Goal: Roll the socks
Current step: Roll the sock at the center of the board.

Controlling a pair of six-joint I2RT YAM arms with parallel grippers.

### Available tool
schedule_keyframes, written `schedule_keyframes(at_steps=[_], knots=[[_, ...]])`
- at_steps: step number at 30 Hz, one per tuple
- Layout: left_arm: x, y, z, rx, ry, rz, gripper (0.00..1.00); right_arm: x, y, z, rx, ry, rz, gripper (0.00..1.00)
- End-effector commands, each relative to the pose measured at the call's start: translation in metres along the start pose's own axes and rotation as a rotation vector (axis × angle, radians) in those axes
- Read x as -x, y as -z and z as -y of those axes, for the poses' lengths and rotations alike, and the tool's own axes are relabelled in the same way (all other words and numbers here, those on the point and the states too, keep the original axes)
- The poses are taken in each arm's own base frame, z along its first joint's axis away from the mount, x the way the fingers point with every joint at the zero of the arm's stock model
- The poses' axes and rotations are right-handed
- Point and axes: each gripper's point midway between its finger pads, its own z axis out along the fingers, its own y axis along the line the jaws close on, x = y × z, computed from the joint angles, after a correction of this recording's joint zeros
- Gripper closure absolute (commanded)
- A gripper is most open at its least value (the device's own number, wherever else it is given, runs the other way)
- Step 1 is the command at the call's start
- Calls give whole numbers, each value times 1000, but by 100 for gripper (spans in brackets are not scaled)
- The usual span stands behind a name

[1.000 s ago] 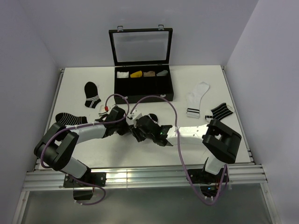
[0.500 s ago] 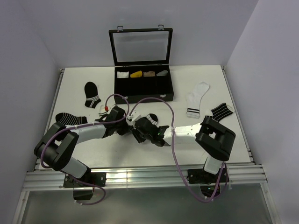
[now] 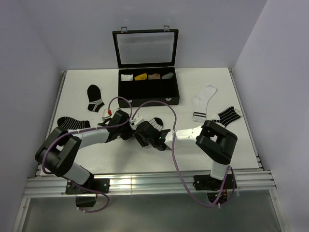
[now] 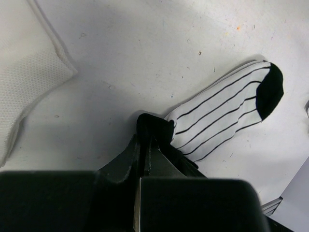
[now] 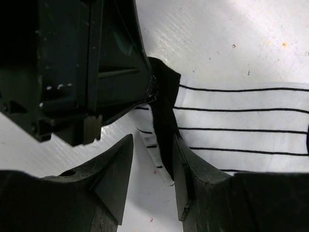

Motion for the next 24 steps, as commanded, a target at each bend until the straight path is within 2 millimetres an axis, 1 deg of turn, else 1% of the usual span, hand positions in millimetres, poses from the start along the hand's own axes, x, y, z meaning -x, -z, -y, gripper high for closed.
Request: schedule_keyframes(at_steps=[1,6,7,8,9,11,12,13,15,17,18,19,20,21,22,23,24], knots=[[-3,0,5,-6,-25,-23,100,-7,-9,6,-53,25,-49,55],[-3,3,6,-8,-25,-29,100,-17,-13,11,-78,32,-99,57],[-3,4,8,-13,-25,-26,100,-19,-14,11,-77,31,-111,62],[-3,5,8,-14,-24,-28,100,-20,-15,13,-82,27,-120,64],[-3,5,8,-13,-24,-30,100,-23,-17,16,-86,20,-128,71],[-1,7,9,-17,-17,-24,100,-23,-19,19,-86,11,-133,78],[-1,8,10,-21,-15,-24,100,-25,-19,19,-77,6,-139,87],[1,9,12,-28,-10,-18,100,-24,-20,21,-73,-3,-138,92],[3,11,13,-34,-1,-9,100,-26,-19,19,-41,-14,-148,100],[7,14,17,-47,8,5,95,-26,-15,20,-10,-35,-151,100],[6,15,15,-47,11,8,87,-25,-13,14,40,-54,-152,100],[8,18,18,-60,21,16,83,-24,-11,11,68,-69,-149,100],[9,20,20,-70,24,20,78,-20,-9,15,88,-96,-135,100],[8,21,18,-70,29,20,67,-17,-6,12,122,-127,-129,100],[15,24,19,-76,38,58,61,-16,-3,7,176,-150,-129,100],[17,26,20,-80,41,67,54,-13,-2,11,197,-179,-117,100],[17,27,17,-80,43,75,41,-11,0,10,217,-209,-116,100]])
